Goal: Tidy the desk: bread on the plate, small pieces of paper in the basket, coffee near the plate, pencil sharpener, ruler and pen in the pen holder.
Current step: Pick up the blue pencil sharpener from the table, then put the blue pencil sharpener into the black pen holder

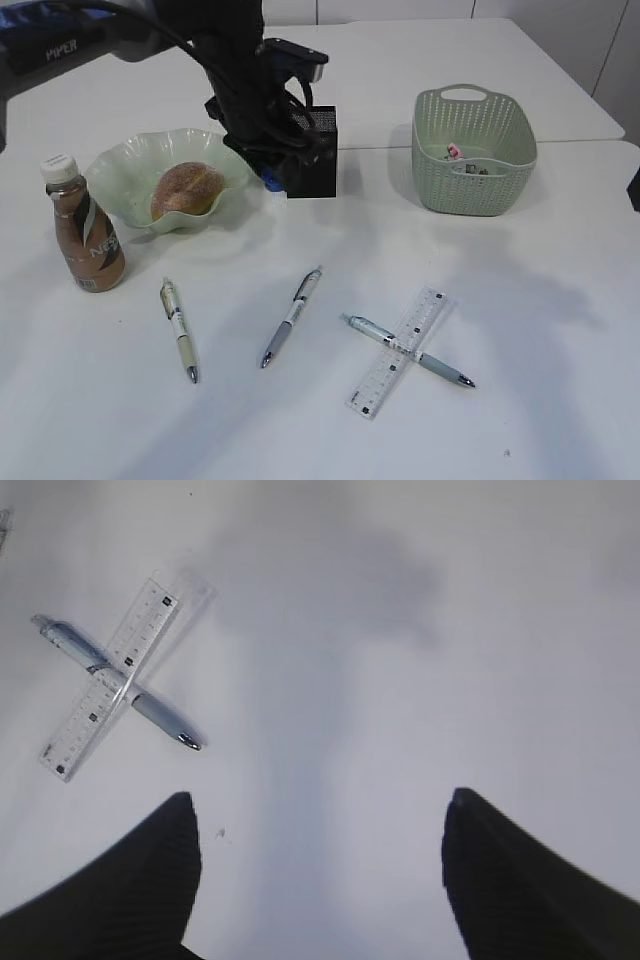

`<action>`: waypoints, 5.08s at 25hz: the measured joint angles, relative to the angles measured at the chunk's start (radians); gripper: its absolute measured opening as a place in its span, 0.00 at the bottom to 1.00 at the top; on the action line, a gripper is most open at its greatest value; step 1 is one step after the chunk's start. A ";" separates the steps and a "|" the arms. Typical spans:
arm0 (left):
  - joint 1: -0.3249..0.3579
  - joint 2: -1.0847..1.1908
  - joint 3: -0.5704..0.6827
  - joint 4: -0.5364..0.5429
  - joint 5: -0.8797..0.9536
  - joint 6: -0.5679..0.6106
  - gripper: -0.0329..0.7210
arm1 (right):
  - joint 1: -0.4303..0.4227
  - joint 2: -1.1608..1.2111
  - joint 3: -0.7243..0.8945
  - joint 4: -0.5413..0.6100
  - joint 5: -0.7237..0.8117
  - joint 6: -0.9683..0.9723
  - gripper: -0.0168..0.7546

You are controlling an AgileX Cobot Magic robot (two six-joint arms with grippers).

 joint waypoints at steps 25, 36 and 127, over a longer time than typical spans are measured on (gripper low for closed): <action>0.000 0.002 -0.028 0.012 -0.629 0.000 0.43 | 0.000 0.000 0.000 -0.032 -0.181 -0.012 0.78; 0.008 0.050 -0.028 0.000 -0.736 0.000 0.43 | 0.000 0.000 0.001 -0.048 -0.310 -0.012 0.78; 0.110 0.128 -0.028 -0.278 -0.711 0.013 0.52 | 0.000 0.101 0.002 -0.082 -0.407 -0.014 0.78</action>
